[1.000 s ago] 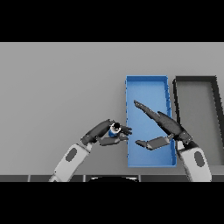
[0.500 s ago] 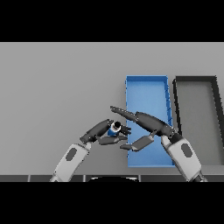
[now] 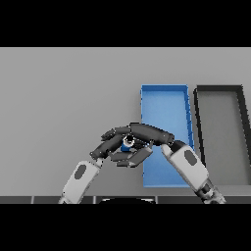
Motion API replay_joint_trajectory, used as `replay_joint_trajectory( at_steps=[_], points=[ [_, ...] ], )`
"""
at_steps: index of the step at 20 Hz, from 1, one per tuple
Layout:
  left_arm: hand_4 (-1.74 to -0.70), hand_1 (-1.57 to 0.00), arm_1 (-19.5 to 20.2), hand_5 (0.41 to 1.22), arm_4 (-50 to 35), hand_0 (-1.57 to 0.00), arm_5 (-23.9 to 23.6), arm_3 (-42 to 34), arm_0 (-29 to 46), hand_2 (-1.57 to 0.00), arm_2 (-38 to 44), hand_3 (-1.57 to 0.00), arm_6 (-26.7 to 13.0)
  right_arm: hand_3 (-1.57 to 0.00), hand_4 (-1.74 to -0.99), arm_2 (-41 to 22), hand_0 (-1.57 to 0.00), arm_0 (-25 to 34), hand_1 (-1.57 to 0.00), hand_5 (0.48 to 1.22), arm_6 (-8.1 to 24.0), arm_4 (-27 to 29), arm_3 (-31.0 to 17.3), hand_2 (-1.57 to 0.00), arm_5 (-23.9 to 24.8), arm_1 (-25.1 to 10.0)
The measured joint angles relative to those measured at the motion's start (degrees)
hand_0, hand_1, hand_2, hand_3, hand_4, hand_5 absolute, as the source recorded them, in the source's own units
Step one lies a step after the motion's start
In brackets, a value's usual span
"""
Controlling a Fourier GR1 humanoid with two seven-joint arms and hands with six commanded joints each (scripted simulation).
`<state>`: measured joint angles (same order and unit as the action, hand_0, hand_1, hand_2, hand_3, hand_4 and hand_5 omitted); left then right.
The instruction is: Pick up the blue pipe and place it into the blue bin.
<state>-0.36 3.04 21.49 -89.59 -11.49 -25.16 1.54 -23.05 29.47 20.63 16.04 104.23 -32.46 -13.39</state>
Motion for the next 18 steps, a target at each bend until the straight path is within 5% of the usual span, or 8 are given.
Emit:
replay_joint_trajectory(
  at_steps=[3, 6, 9, 12, 16, 17, 18],
  points=[
    [-1.67, -1.57, -1.0, 1.221, 0.9, -1.57, -0.1, -0.1, 0.0, -1.55, 0.1, -1.23, -1.0, -0.90, -1.537, -0.2, -1.09, 0.8, -1.10, 0.600, -2.6, -1.1, -1.3, -1.10, -0.4, 0.3],
    [-1.70, -1.57, -1.4, 1.221, 0.8, -1.57, 0.7, -1.2, 0.5, -1.56, 0.4, -1.33, -1.3, -1.23, -1.481, -0.5, -1.32, -1.0, -1.33, 0.869, -4.2, 1.6, -1.0, -1.33, 0.9, 1.9],
    [-1.72, -1.57, -1.9, 1.221, 1.4, -1.57, 1.0, 0.5, -0.5, -1.54, 1.1, -1.41, 1.7, -1.39, -1.477, -0.6, -1.44, -0.5, -1.45, 1.041, -5.2, -1.2, -1.0, -1.45, 1.0, 2.5],
    [-1.73, -1.57, -2.2, 1.221, 2.2, -1.57, 1.5, -0.3, 0.2, -1.55, 1.0, -1.43, 1.7, -1.48, -1.488, -1.2, -1.51, -2.2, -1.51, 1.129, -7.7, -2.7, 0.3, -1.51, 0.2, 2.9],
    [-1.73, -1.57, -2.6, 1.221, 2.3, -1.57, 1.8, -0.4, -0.1, -1.56, 1.6, -1.43, 1.5, -1.53, -1.494, -0.3, -1.54, -3.2, -1.55, 1.183, -3.1, 1.5, 0.6, -1.55, 1.1, 5.1],
    [-1.73, -1.57, -2.8, 1.221, 2.6, -1.57, 1.5, -0.7, 0.3, -1.57, 1.5, -1.26, 1.3, -1.54, -1.495, 0.0, -1.55, -3.9, -1.55, 1.191, -3.3, 1.8, 0.9, -1.55, 1.1, 5.3],
    [-1.63, -1.37, -2.7, 1.221, 3.0, -1.45, 1.5, -0.6, 0.4, -1.34, 1.8, -1.05, 2.4, -1.55, -1.496, -0.1, -1.55, -4.0, -1.55, 1.197, -3.2, 1.4, 0.8, -1.55, 1.3, 6.0]
  ],
)
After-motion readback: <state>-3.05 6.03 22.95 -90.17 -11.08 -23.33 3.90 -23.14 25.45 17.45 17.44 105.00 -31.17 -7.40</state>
